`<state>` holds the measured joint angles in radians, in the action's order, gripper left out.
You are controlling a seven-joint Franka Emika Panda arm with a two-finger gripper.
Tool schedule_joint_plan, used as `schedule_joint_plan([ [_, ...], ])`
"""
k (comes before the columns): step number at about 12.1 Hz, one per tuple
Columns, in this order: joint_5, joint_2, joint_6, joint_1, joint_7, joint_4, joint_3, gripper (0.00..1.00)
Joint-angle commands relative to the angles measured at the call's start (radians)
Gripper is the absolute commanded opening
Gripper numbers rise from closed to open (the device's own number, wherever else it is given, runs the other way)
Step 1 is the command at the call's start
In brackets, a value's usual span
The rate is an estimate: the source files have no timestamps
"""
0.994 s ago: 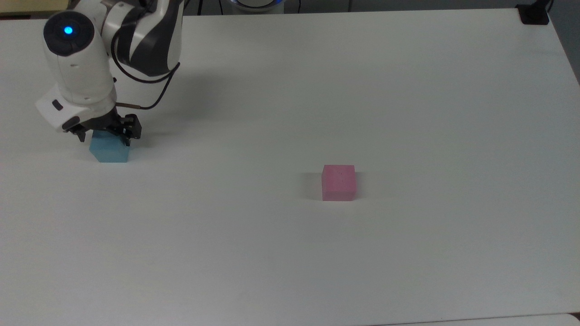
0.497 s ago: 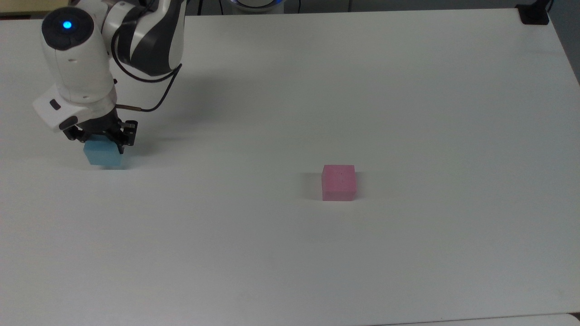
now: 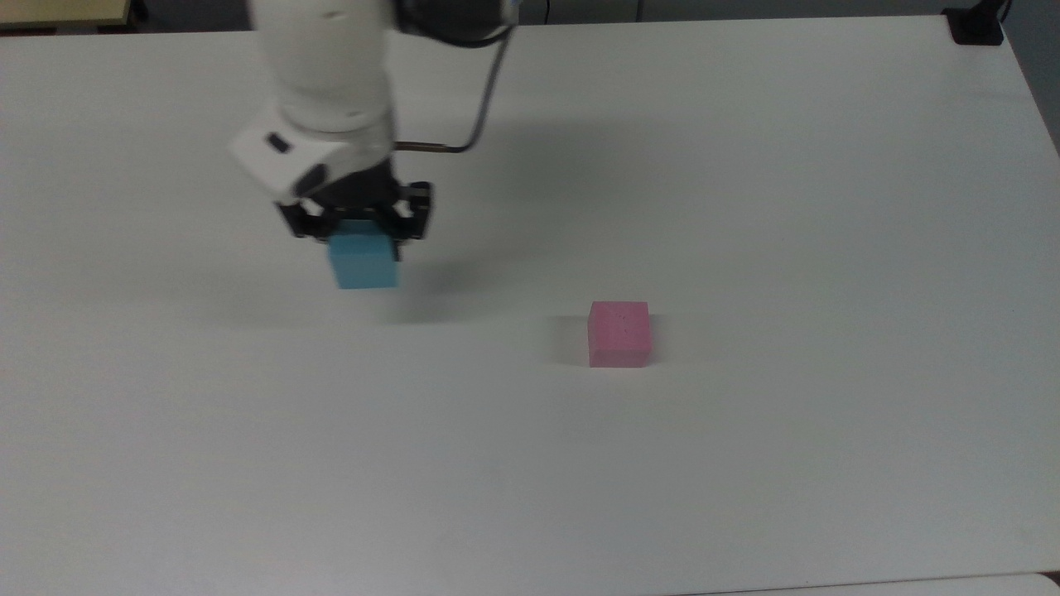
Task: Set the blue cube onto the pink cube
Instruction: 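Lift the blue cube and carry it over the pink cube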
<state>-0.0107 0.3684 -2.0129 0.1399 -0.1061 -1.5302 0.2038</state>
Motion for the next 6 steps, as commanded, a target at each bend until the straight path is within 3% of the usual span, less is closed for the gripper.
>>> schedule_joint_plan([
  [1,0.017,0.058,0.016,0.124,0.109,0.099,0.026,0.11],
  [4,0.018,0.09,0.013,0.251,0.175,0.128,0.045,0.16],
  [6,0.037,0.141,0.013,0.352,0.227,0.142,0.103,0.18],
])
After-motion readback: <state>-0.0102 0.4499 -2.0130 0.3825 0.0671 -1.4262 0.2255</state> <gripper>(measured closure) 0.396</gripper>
